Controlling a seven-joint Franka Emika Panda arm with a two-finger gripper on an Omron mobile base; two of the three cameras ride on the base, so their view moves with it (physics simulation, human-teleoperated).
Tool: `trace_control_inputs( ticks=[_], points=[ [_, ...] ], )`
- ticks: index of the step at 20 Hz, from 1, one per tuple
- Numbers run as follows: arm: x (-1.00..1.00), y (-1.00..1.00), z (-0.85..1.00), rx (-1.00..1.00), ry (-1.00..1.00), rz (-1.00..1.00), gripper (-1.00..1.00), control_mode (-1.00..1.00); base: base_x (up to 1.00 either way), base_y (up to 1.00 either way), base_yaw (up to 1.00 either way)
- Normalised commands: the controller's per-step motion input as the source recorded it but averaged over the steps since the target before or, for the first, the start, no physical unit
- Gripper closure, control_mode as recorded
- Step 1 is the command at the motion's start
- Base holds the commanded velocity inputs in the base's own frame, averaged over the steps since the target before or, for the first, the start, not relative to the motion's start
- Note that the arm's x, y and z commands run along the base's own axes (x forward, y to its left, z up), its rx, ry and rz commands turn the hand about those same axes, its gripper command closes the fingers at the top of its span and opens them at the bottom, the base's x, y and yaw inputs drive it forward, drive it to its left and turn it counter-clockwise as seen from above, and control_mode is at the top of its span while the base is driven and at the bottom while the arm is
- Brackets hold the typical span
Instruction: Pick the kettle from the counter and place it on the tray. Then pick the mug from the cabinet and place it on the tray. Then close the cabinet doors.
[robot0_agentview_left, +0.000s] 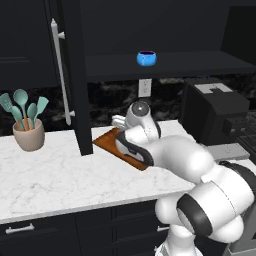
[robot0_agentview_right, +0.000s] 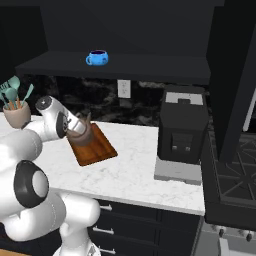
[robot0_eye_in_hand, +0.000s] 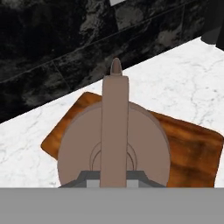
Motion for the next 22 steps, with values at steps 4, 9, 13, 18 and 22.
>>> trace_control_inputs(
  ticks=[4,9,13,18,22],
  points=[
    [0.43,0.0,-0.07,0.0,0.0,0.0,1.0,-1.0,0.0,0.0,0.0],
    [0.4,0.02,-0.13,0.0,0.0,0.0,1.0,-1.0,0.0,0.0,0.0],
    [0.35,0.06,-0.18,0.0,0.0,0.0,1.0,-1.0,0.0,0.0,0.0],
    [0.29,0.17,-0.17,0.0,0.0,0.0,1.0,-1.0,0.0,0.0,0.0],
    [0.25,0.18,-0.15,0.0,0.0,0.0,1.0,-1.0,0.0,0.0,0.0]
  ],
)
